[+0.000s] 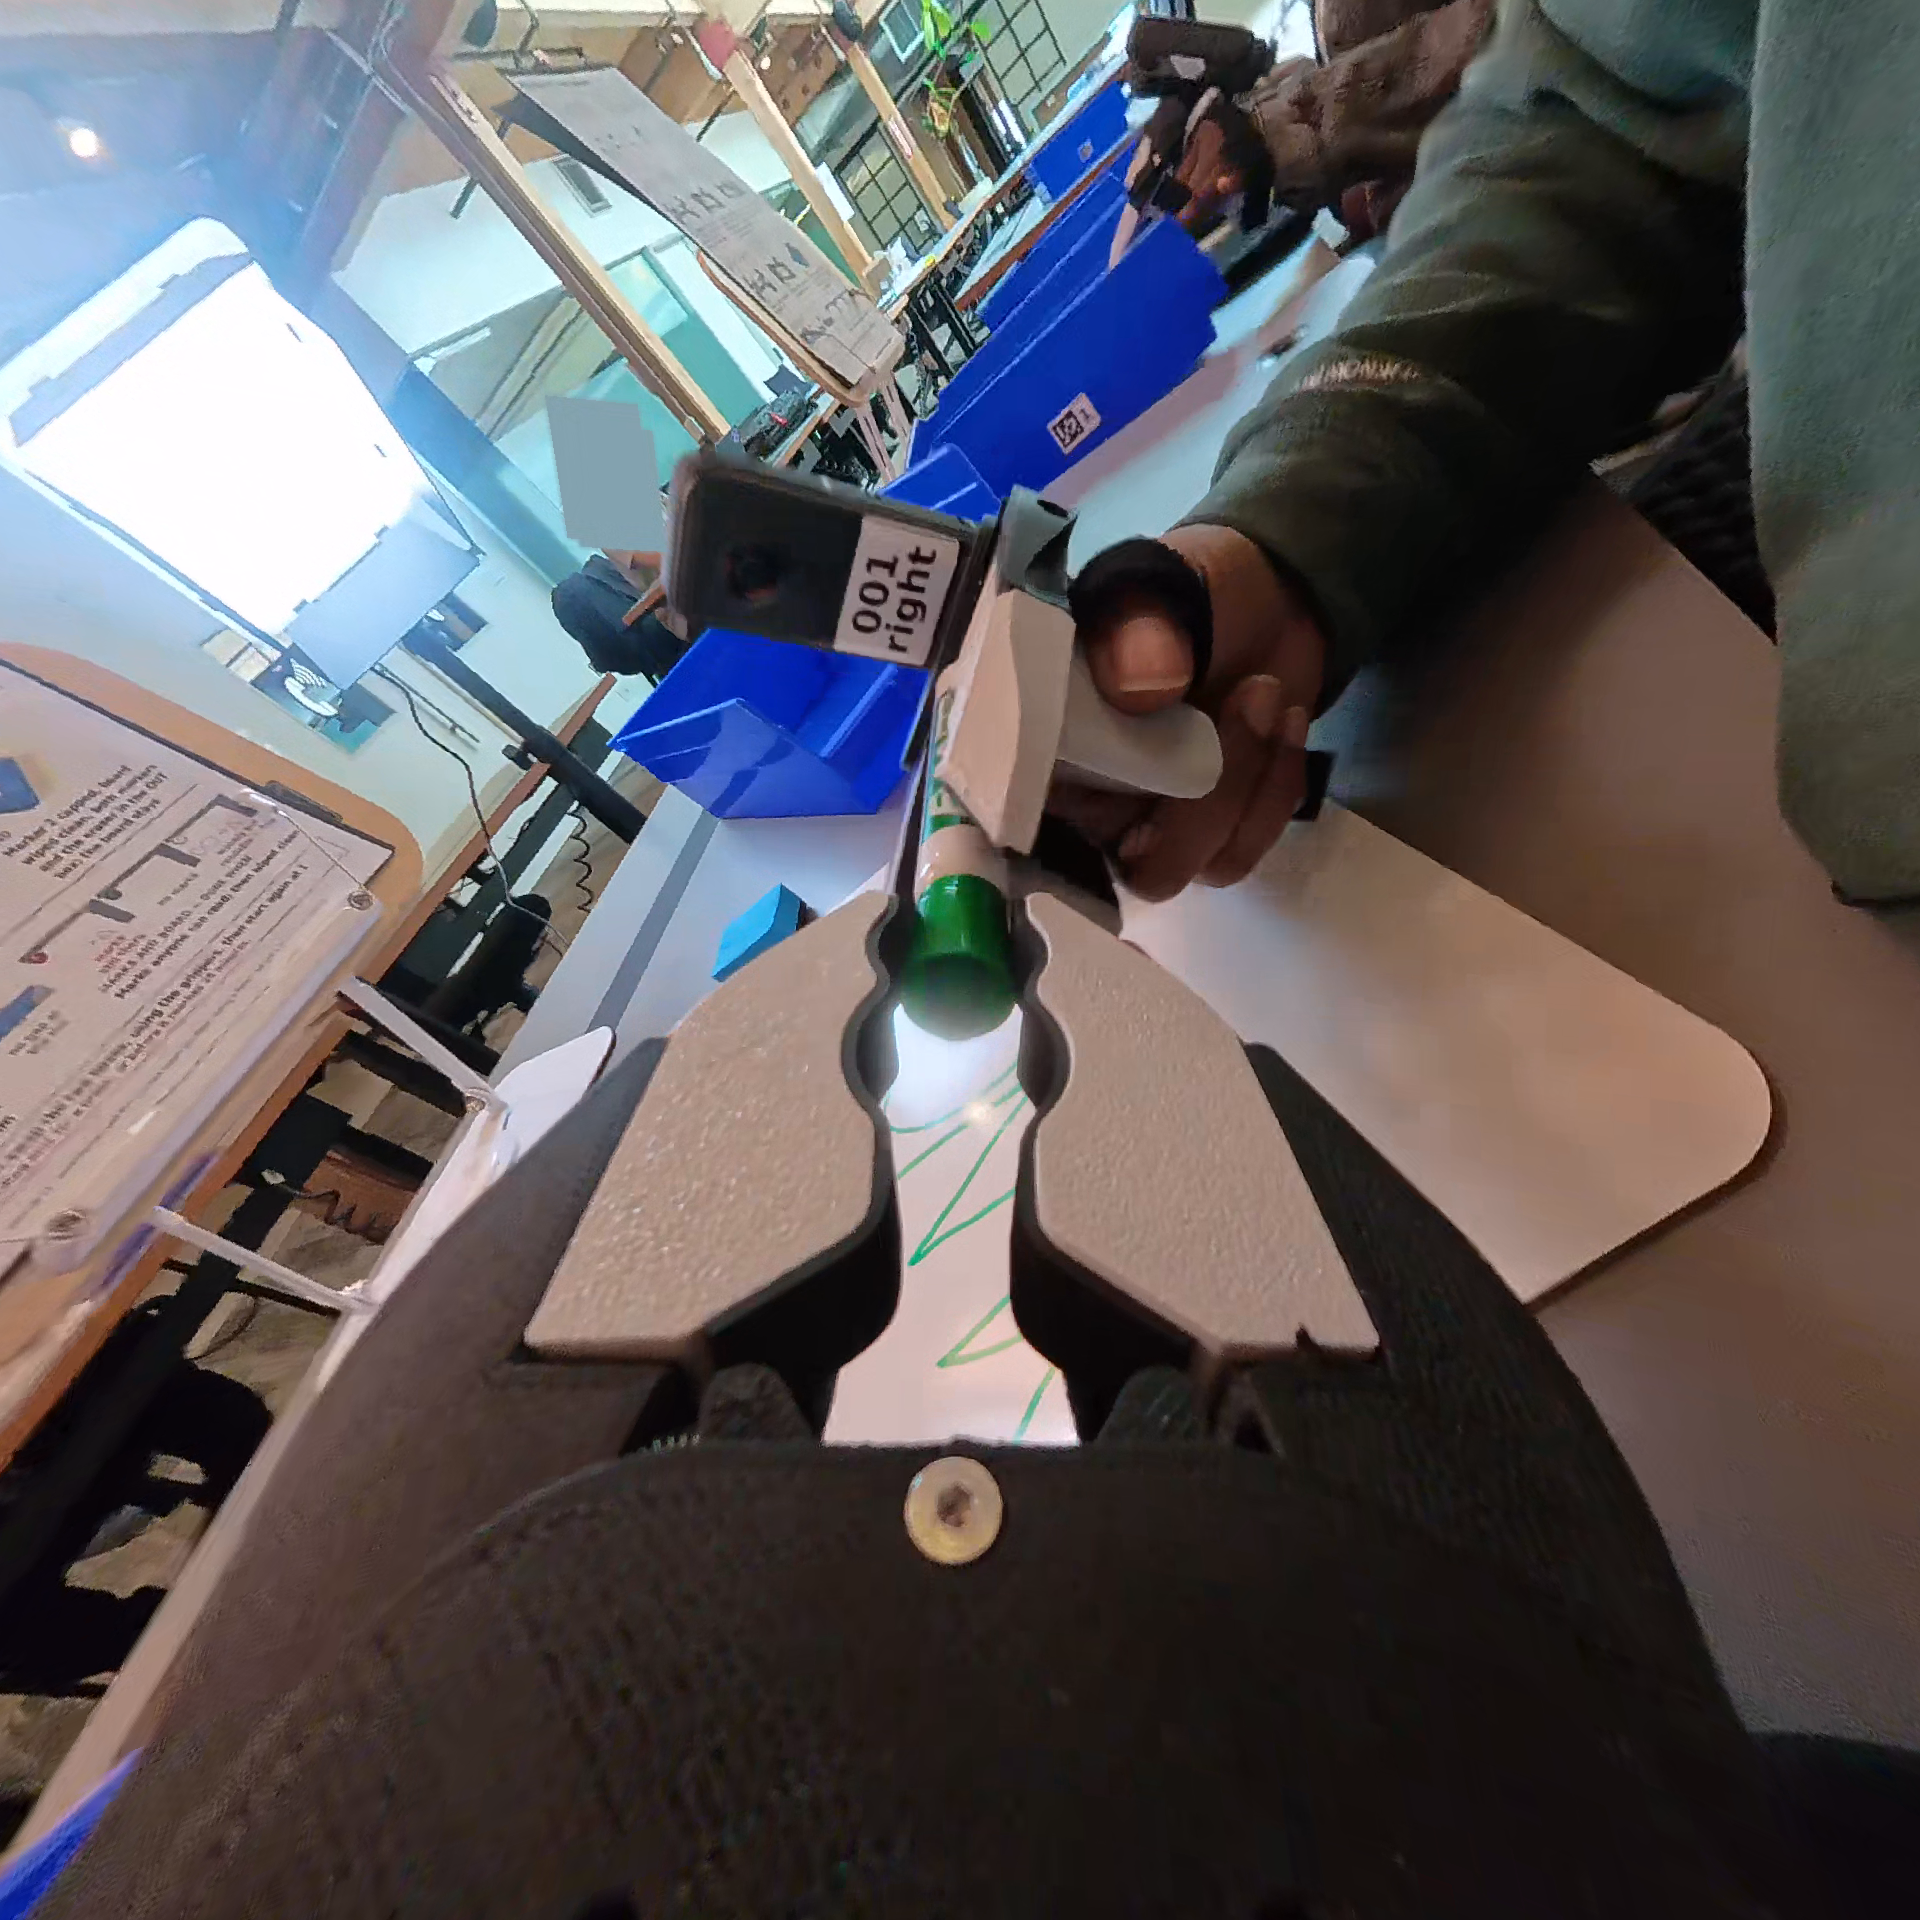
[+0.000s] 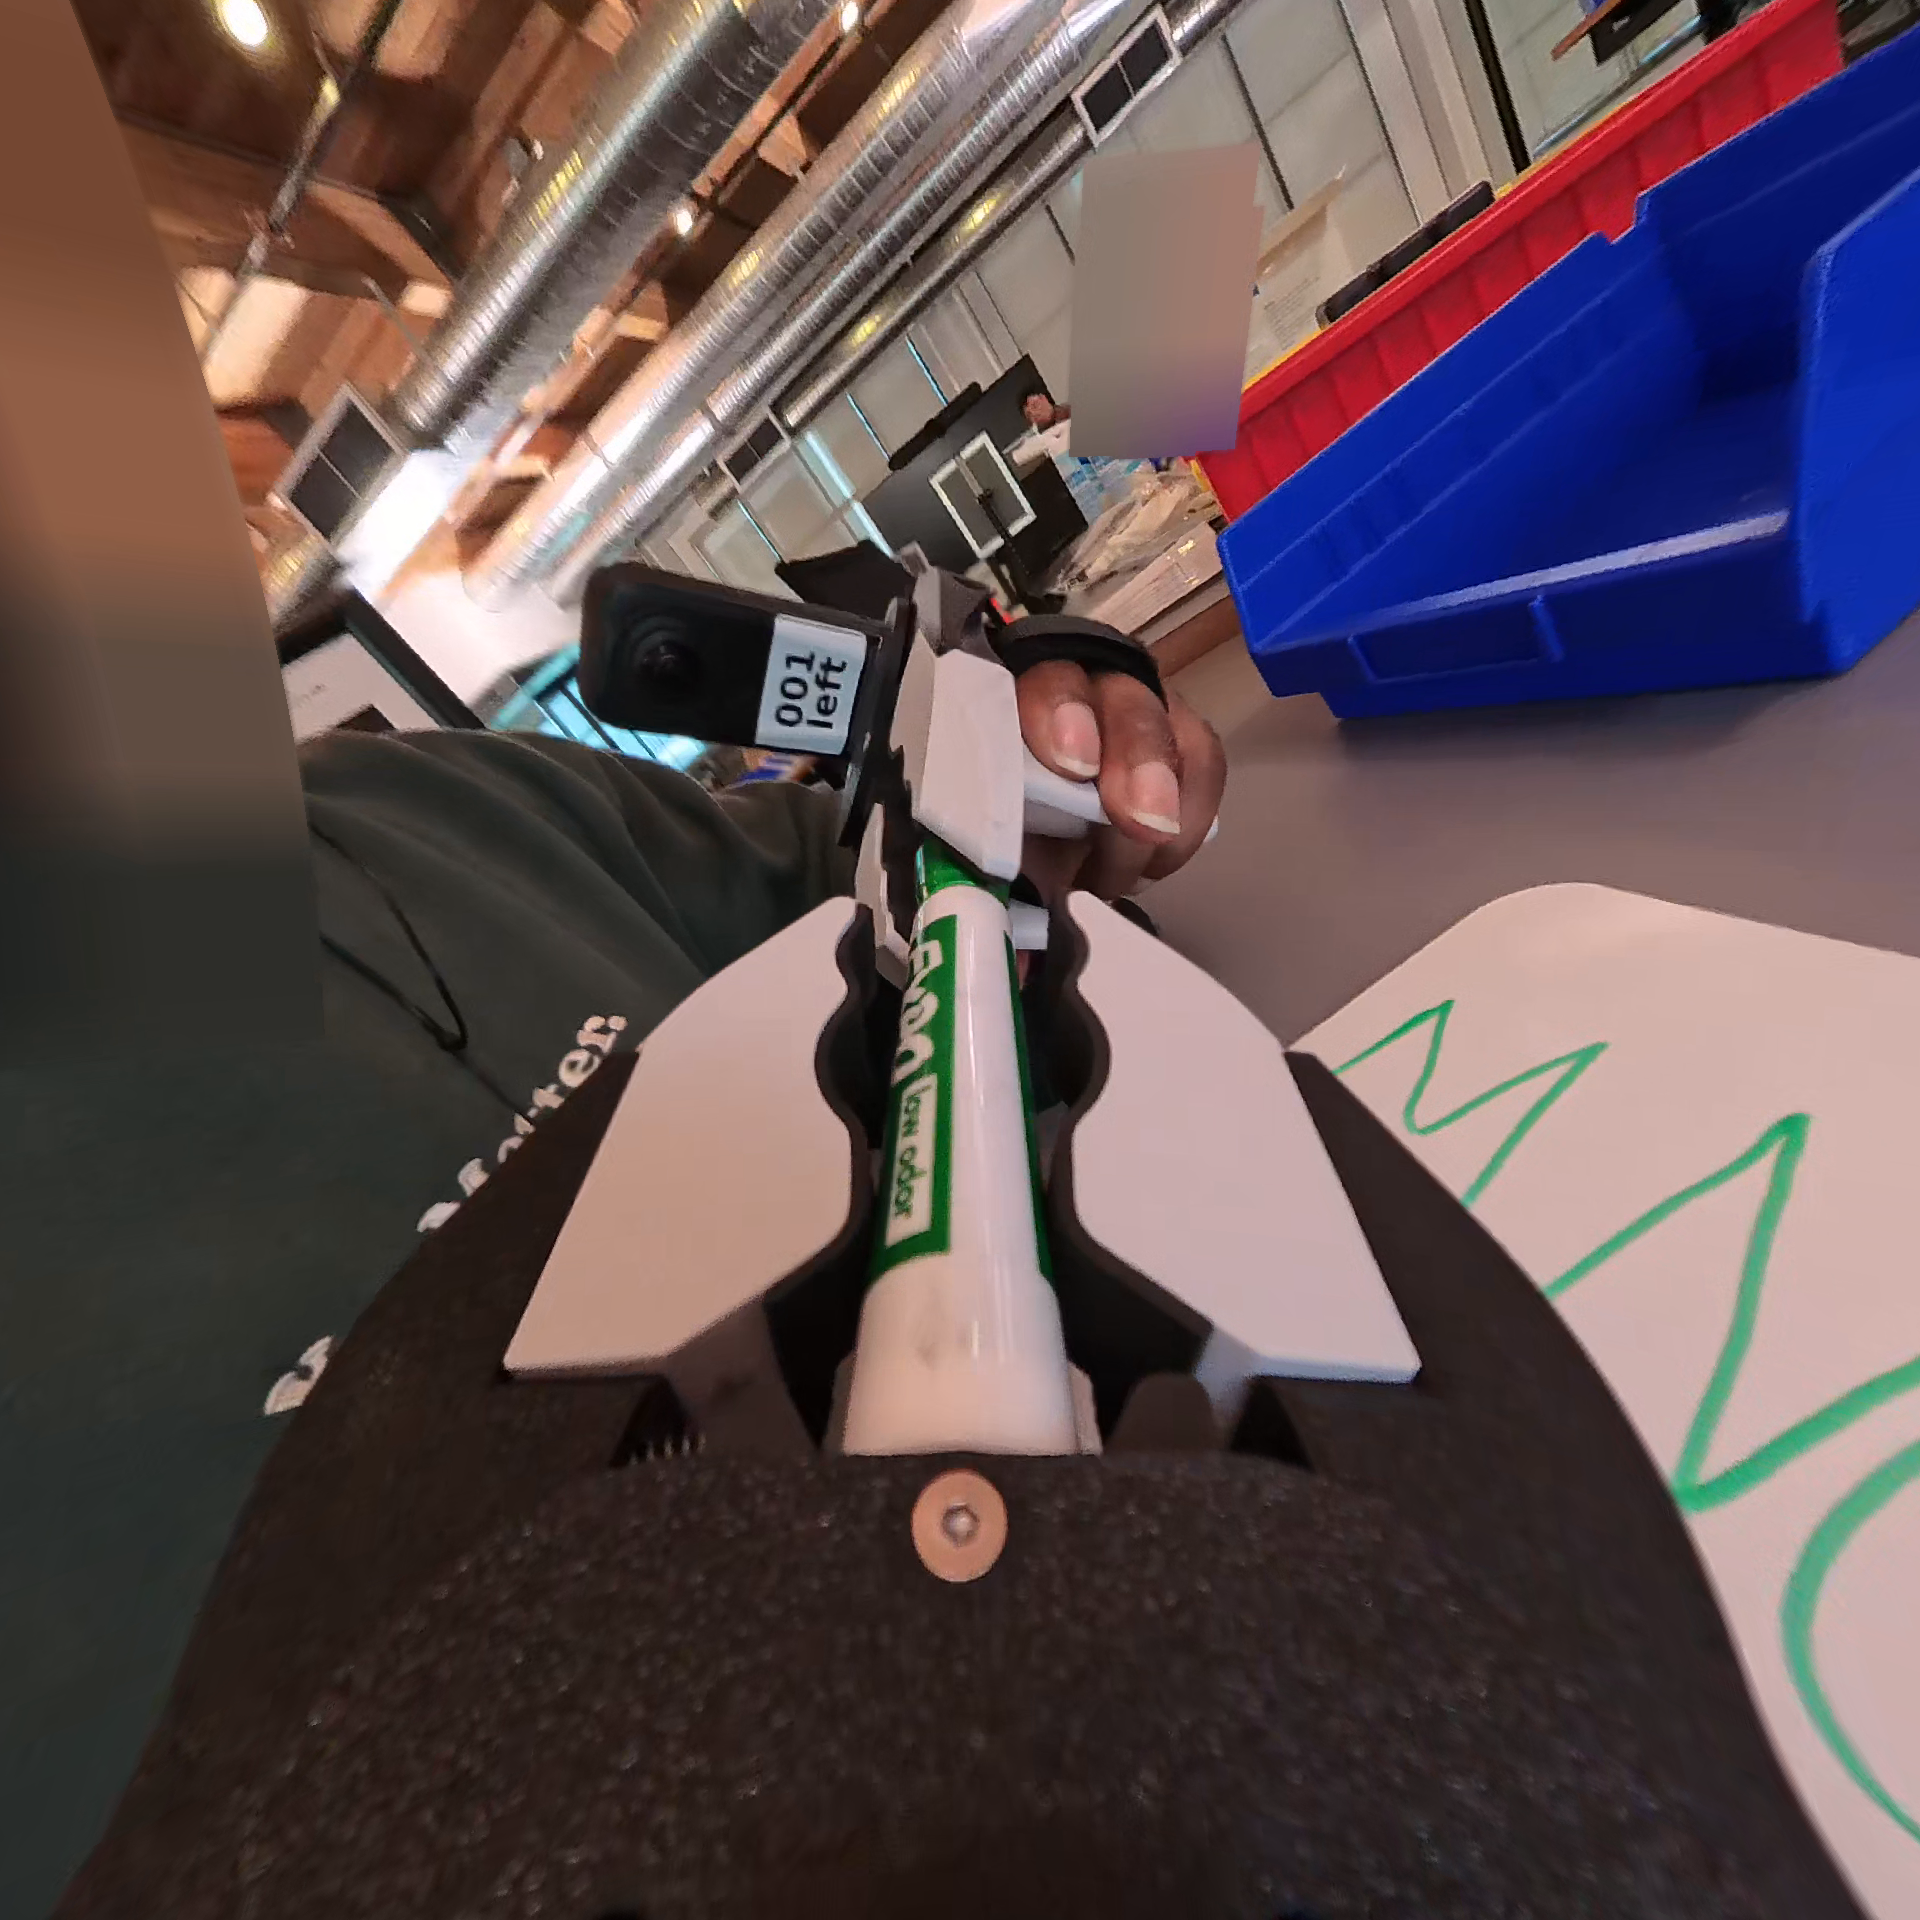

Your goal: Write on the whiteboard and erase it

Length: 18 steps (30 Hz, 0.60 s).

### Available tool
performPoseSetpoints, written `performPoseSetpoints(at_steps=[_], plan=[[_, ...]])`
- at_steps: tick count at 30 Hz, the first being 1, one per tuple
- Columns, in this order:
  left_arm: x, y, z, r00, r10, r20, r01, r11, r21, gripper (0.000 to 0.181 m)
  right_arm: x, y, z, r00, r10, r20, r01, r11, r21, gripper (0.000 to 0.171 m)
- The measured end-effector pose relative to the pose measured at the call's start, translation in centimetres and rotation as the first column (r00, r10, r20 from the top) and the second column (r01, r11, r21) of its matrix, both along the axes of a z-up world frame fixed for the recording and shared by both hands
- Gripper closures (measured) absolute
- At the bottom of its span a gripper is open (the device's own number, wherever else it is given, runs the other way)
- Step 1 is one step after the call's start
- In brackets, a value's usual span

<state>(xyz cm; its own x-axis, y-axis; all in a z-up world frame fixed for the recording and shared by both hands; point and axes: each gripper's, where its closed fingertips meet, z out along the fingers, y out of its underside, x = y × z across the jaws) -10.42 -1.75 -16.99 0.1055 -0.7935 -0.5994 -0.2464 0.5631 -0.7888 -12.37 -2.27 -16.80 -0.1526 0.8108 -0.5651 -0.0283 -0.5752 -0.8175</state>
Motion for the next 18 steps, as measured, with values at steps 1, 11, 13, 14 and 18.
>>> performPoseSetpoints(at_steps=[1,11,13,14,18], plan=[[0.0,0.2,0.4,1.000,-0.005,0.015,0.005,0.999,-0.032,0.162,0.0,0.1,0.1,0.999,0.002,0.033,-0.004,0.999,0.052,0.138],[-0.8,1.9,-0.9,0.999,-0.007,-0.049,-0.007,0.957,-0.289,0.161,3.9,3.5,-1.9,0.771,-0.411,0.487,-0.162,0.613,0.773,0.120],[-0.3,1.3,-1.3,0.997,-0.025,-0.079,0.002,0.961,-0.276,0.161,2.8,2.9,-3.4,0.762,-0.408,0.503,-0.214,0.574,0.790,0.144],[-0.2,1.2,-1.5,0.996,-0.027,-0.082,0.003,0.961,-0.276,0.161,2.7,3.1,-4.0,0.740,-0.435,0.512,-0.232,0.550,0.802,0.152],[-0.1,1.4,-0.8,1.000,-0.006,-0.022,-0.001,0.952,-0.307,0.161,3.1,2.6,-2.7,0.767,-0.395,0.506,-0.208,0.593,0.778,0.152]])
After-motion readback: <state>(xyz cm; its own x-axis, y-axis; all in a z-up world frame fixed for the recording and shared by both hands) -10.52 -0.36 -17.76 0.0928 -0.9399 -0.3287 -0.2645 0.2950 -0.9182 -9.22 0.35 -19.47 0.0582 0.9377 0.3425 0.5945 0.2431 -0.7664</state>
